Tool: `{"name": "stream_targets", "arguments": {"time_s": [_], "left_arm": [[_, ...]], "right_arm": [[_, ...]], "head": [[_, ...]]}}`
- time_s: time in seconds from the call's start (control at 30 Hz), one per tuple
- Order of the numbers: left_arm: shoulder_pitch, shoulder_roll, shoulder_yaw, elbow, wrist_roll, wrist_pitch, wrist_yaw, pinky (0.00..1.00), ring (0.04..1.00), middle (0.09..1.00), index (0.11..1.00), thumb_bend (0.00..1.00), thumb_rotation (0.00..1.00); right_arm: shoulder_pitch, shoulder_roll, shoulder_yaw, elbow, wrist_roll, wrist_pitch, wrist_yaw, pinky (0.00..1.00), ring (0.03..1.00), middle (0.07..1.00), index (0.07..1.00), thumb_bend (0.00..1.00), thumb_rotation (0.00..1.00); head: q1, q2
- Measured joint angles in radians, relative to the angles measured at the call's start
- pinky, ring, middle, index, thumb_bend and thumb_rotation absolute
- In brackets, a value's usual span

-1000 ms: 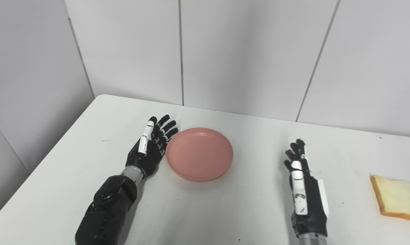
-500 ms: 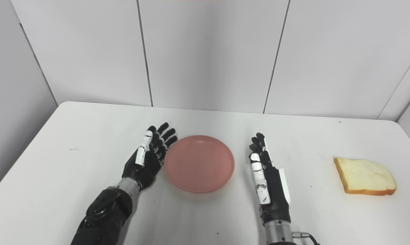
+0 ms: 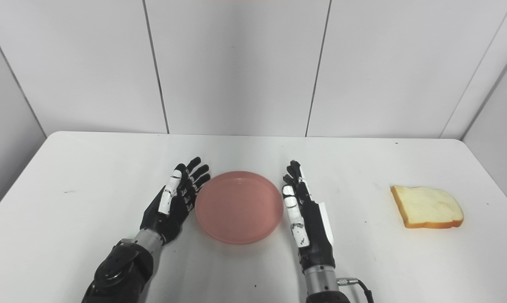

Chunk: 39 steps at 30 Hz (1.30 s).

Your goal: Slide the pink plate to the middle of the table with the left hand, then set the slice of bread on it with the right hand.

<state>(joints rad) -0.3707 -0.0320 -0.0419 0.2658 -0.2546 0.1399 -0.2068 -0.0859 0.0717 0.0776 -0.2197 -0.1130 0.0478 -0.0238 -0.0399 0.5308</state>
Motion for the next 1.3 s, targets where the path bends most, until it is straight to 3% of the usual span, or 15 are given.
{"name": "stream_targets", "arguments": {"time_s": [0.27, 0.57, 0.97, 1.13, 1.3], "left_arm": [[0.011, -0.016, 0.002, -0.003, 0.021, -0.018, 0.010, 0.97, 0.949, 0.942, 0.936, 0.46, 1.00], [0.039, -0.018, 0.001, -0.033, 0.060, -0.047, 0.021, 0.94, 0.921, 0.939, 0.928, 0.45, 1.00], [0.081, -0.019, 0.001, -0.075, 0.111, -0.076, 0.054, 0.96, 0.935, 0.943, 0.930, 0.45, 1.00], [0.095, -0.012, 0.005, -0.103, 0.110, -0.065, 0.054, 0.96, 0.935, 0.938, 0.920, 0.45, 1.00], [0.099, 0.007, 0.006, -0.107, 0.105, -0.059, 0.047, 0.96, 0.937, 0.941, 0.926, 0.45, 1.00]], "right_arm": [[0.000, -0.001, -0.002, 0.008, 0.001, 0.000, 0.000, 0.91, 0.937, 0.953, 0.966, 0.40, 1.00], [-0.013, -0.018, -0.020, -0.005, 0.027, -0.016, 0.005, 0.94, 0.934, 0.962, 0.976, 0.52, 0.99], [-0.129, -0.121, -0.058, -0.041, -0.028, -0.053, 0.010, 0.89, 0.917, 0.956, 0.976, 0.62, 0.89], [-0.199, -0.203, -0.078, -0.045, -0.064, -0.016, 0.019, 0.80, 0.872, 0.959, 0.988, 0.65, 0.87], [-0.218, -0.306, -0.085, -0.066, -0.097, 0.041, 0.077, 0.76, 0.858, 0.953, 0.960, 0.71, 0.81]], "head": [[-0.021, -0.002], [-0.063, -0.011], [-0.178, -0.034], [-0.210, -0.040], [-0.241, -0.046]]}}
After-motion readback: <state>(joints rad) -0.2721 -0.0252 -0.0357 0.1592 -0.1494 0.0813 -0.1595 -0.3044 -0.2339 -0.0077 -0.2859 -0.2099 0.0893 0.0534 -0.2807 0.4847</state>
